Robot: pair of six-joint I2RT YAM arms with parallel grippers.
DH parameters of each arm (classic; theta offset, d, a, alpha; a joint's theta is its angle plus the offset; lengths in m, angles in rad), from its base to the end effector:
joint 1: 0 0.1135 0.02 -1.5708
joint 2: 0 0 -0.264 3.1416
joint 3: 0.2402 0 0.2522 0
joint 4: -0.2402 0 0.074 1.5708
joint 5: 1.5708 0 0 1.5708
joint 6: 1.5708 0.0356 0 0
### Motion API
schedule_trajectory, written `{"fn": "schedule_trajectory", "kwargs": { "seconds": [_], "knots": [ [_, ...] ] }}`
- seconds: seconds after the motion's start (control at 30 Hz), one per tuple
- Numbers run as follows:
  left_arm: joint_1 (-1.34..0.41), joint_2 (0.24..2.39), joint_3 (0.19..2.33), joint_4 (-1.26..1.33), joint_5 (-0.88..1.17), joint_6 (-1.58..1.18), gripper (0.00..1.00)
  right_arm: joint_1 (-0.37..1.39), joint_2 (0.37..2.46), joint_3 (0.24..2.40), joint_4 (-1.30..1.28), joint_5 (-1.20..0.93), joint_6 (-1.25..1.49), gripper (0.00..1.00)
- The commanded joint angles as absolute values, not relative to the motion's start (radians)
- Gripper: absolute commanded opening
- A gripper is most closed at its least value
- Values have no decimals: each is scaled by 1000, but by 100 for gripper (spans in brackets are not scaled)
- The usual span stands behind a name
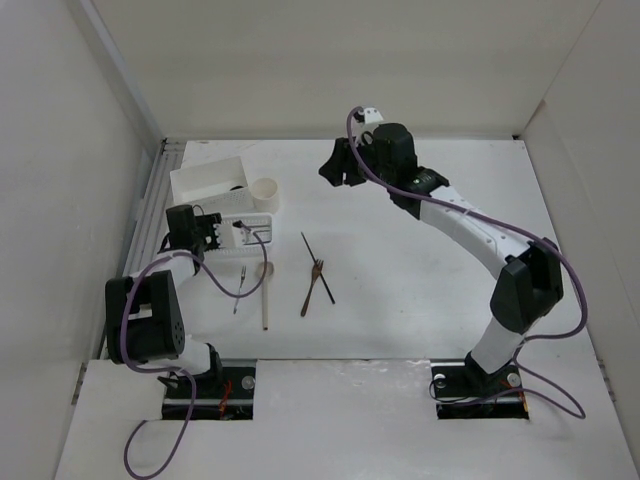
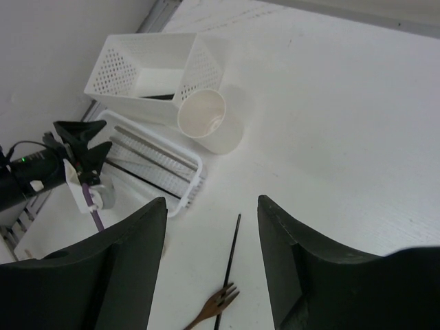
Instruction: Sort the eating utensils into containers
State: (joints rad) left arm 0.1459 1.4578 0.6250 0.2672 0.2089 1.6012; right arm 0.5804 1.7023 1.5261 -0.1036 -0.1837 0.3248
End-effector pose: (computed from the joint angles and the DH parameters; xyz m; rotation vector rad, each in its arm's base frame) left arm 0.2893 0.0350 0.1766 1.5778 1.5783 0.7889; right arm 0.3402 0.2308 0.3612 -0.3764 1.8855 0.7906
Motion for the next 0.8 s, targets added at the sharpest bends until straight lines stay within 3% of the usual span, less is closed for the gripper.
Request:
{"fn": "schedule_trajectory", "kwargs": {
  "seconds": [0.0,0.07,0.23,0.4,0.77],
  "knots": [
    [149,1454,667,293,216,1565,41,603,1703,1578,-133,-178,288,61],
    [149,1454,667,293,216,1583,46,614,1703,1578,-155,-178,288,61],
    [149,1445,771,239,198,1442,46,649,1781,1655,-319,-82,226,64],
    [149,1407,893,135,187,1212,46,721,2000,1789,-601,55,167,64],
    [149,1299,1020,-18,198,646,46,819,2138,1767,-557,9,133,59]
  ]
}}
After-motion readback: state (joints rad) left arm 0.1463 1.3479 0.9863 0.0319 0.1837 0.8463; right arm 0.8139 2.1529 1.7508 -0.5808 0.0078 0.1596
